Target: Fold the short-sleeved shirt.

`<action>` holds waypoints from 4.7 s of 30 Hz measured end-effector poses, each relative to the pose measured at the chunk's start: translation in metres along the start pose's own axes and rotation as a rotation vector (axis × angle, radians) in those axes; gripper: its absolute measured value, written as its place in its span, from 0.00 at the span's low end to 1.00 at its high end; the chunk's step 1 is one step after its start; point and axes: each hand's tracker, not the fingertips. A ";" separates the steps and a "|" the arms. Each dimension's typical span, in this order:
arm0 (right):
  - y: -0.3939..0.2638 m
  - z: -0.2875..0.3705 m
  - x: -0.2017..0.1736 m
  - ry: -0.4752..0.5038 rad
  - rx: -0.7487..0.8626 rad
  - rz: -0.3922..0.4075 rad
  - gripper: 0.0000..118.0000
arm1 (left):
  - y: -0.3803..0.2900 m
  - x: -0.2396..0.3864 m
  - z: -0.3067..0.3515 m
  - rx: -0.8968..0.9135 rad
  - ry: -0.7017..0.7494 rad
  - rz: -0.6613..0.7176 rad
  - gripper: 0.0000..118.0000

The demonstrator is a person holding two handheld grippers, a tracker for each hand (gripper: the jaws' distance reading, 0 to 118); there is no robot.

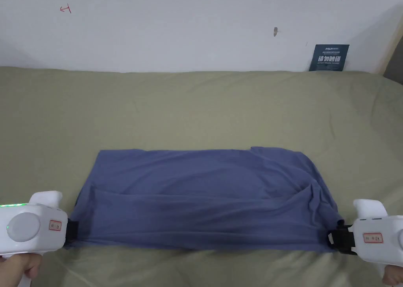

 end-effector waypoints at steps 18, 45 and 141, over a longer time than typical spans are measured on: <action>-0.134 0.085 0.007 0.094 -0.072 -0.030 0.08 | -0.165 -0.040 0.090 -0.047 -0.062 0.071 0.05; 0.045 -0.004 -0.005 -0.060 0.099 0.046 0.02 | 0.052 0.002 -0.040 0.039 0.084 -0.017 1.00; -0.107 0.223 -0.144 -0.043 0.891 0.153 0.04 | -0.136 0.084 0.267 0.866 0.060 -0.039 0.00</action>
